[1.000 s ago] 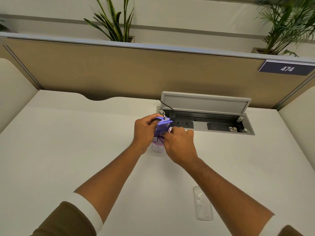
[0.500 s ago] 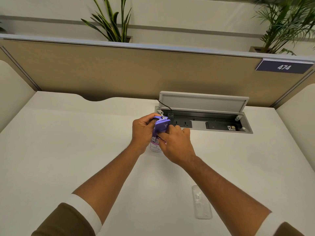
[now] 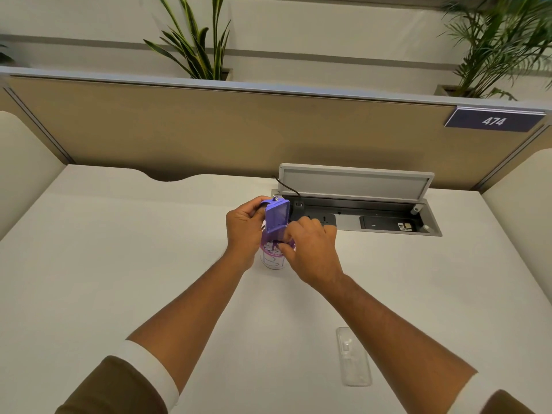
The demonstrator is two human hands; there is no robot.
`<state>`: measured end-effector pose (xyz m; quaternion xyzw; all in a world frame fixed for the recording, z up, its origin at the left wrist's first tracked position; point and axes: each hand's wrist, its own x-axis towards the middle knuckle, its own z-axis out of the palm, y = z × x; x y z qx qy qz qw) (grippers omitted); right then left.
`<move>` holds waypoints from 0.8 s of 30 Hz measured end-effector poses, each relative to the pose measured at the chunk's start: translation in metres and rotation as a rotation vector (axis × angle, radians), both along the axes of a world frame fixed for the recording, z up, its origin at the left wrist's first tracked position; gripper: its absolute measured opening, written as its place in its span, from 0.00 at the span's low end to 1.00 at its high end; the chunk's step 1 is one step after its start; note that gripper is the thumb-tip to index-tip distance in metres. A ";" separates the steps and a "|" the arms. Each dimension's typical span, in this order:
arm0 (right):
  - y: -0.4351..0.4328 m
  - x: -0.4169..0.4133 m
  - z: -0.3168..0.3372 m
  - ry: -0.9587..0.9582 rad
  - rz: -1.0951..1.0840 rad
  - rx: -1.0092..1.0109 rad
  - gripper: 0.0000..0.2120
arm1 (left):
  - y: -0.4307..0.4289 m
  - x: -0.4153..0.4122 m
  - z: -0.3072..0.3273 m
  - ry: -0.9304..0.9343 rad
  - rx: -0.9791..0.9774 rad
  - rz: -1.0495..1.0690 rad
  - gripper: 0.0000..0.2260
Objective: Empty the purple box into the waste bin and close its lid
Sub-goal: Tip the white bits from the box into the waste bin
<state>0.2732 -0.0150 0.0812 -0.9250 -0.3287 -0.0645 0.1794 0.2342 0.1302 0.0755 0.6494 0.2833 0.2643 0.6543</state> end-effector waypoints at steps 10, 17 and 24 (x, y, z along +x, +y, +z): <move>0.011 0.007 0.003 0.062 -0.012 -0.101 0.12 | 0.008 0.000 0.008 0.004 -0.223 0.147 0.10; 0.003 0.001 0.004 0.262 0.019 0.042 0.19 | 0.008 -0.007 0.022 -0.044 -0.310 0.187 0.08; -0.025 -0.008 0.018 0.349 -0.060 0.259 0.11 | 0.006 -0.020 0.045 -0.096 -0.400 0.144 0.07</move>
